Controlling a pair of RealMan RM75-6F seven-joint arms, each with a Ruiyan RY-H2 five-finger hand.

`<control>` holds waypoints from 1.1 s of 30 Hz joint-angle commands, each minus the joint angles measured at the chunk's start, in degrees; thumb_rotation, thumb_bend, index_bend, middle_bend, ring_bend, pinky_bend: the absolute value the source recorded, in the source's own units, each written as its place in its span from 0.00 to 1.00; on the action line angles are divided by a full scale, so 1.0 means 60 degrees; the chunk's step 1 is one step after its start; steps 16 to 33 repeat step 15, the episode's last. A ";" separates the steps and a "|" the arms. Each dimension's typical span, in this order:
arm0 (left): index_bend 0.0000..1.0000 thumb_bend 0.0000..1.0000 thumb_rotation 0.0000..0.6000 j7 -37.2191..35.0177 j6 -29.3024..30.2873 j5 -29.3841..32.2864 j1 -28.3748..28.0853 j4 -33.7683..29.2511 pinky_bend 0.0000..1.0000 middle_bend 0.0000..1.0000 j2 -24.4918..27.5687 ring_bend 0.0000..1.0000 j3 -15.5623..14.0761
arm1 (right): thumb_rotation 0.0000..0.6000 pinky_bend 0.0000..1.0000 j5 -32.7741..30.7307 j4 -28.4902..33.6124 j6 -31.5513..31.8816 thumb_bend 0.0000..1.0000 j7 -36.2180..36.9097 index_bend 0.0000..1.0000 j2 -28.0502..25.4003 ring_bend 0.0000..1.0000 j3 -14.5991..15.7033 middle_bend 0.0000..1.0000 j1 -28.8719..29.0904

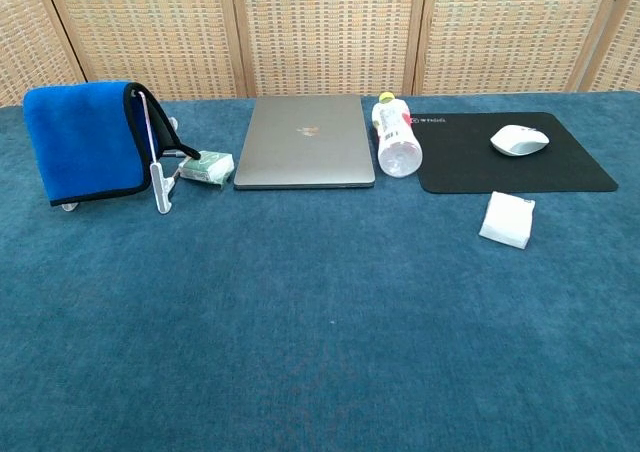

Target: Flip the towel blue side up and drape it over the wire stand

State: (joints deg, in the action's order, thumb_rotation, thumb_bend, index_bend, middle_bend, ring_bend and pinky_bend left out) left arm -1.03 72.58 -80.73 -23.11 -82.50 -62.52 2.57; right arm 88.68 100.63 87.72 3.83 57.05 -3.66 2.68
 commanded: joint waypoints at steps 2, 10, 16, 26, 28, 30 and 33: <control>0.00 0.18 1.00 0.1129 0.0909 0.0687 0.0976 -0.2075 0.00 0.00 0.0725 0.00 -0.0054 | 1.00 0.00 0.0084 -0.0007 0.0135 0.00 -0.0117 0.00 0.0034 0.00 0.0000 0.00 -0.0042; 0.00 0.18 1.00 0.2418 0.2405 0.0140 0.2087 -0.3559 0.00 0.00 0.0638 0.00 -0.0526 | 1.00 0.00 0.0155 -0.0066 0.0455 0.00 -0.0492 0.00 0.0178 0.00 -0.0051 0.00 -0.0152; 0.00 0.19 1.00 0.2628 0.2880 -0.0613 0.2395 -0.3649 0.00 0.00 0.0606 0.00 -0.0701 | 1.00 0.00 -0.0121 -0.0245 0.0572 0.00 -0.1131 0.00 0.0444 0.00 -0.0221 0.00 -0.0169; 0.00 0.19 1.00 0.2628 0.2880 -0.0613 0.2395 -0.3649 0.00 0.00 0.0606 0.00 -0.0701 | 1.00 0.00 -0.0121 -0.0245 0.0572 0.00 -0.1131 0.00 0.0444 0.00 -0.0221 0.00 -0.0169; 0.00 0.19 1.00 0.2628 0.2880 -0.0613 0.2395 -0.3649 0.00 0.00 0.0606 0.00 -0.0701 | 1.00 0.00 -0.0121 -0.0245 0.0572 0.00 -0.1131 0.00 0.0444 0.00 -0.0221 0.00 -0.0169; 0.00 0.19 1.00 0.2628 0.2880 -0.0613 0.2395 -0.3649 0.00 0.00 0.0606 0.00 -0.0701 | 1.00 0.00 -0.0121 -0.0245 0.0572 0.00 -0.1131 0.00 0.0444 0.00 -0.0221 0.00 -0.0169; 0.00 0.19 1.00 0.2628 0.2880 -0.0613 0.2395 -0.3649 0.00 0.00 0.0606 0.00 -0.0701 | 1.00 0.00 -0.0121 -0.0245 0.0572 0.00 -0.1131 0.00 0.0444 0.00 -0.0221 0.00 -0.0169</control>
